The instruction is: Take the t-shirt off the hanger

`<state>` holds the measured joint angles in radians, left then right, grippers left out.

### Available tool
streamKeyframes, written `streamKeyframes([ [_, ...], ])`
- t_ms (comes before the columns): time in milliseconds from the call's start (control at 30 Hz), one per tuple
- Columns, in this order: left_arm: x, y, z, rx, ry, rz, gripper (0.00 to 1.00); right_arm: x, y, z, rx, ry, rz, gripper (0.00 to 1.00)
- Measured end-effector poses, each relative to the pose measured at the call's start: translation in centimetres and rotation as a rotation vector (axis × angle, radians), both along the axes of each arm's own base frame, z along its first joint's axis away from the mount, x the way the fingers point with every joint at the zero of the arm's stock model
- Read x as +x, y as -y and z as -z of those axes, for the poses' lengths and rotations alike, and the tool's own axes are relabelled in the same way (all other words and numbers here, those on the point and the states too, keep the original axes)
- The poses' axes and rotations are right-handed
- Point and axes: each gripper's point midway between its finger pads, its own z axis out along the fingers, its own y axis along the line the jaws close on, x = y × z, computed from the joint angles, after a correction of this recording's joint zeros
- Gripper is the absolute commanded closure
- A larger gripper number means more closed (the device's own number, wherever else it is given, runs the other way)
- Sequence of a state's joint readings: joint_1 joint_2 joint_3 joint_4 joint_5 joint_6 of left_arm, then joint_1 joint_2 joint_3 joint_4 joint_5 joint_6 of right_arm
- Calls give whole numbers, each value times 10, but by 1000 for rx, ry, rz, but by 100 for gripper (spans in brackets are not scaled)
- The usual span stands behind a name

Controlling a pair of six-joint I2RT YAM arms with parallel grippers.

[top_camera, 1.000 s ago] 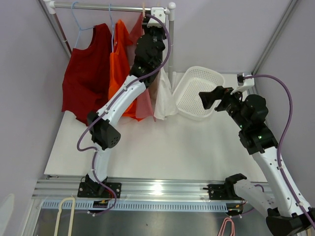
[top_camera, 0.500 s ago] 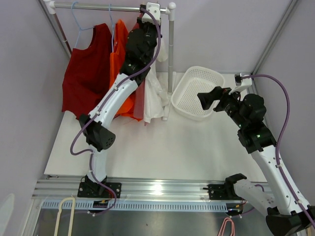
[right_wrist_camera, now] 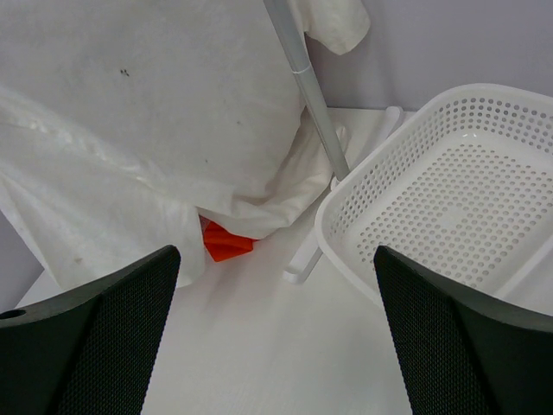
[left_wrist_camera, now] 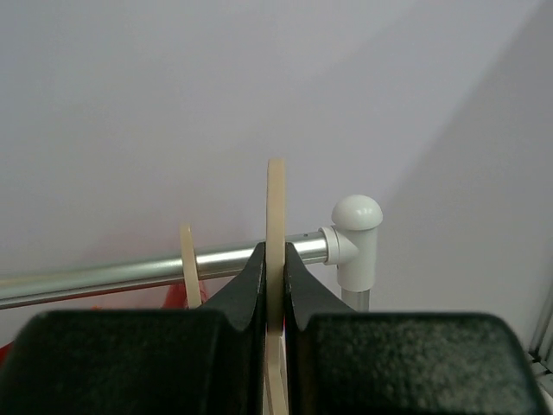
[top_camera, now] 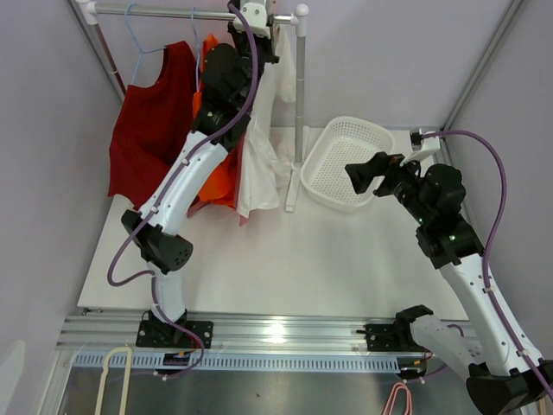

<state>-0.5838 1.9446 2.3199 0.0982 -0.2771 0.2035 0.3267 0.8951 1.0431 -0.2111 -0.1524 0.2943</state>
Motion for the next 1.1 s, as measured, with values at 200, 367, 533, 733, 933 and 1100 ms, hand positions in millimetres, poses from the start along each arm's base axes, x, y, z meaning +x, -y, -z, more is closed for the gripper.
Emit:
streamKeyframes([
  [200,-23,-7,-13,-20,-27,91,99,3,-2,5,-3,-10,-8,1],
  [367,-50,-29,-22,-58,-48,101,99,8,-11,13,-8,-37,-37,1],
  [533,-72,-46,-26,-104,-49,16,100,10,-54,6,-22,-59,-144,1],
  [733,-84,-37,-21,-126,-48,-127,99,-24,-125,-37,-32,39,-319,0],
  [933,-80,-39,-20,-146,-54,-278,99,-74,-177,-44,-71,148,-474,0],
  [1100,-77,-50,-15,-158,-66,-377,99,-85,-198,-33,-109,187,-481,0],
])
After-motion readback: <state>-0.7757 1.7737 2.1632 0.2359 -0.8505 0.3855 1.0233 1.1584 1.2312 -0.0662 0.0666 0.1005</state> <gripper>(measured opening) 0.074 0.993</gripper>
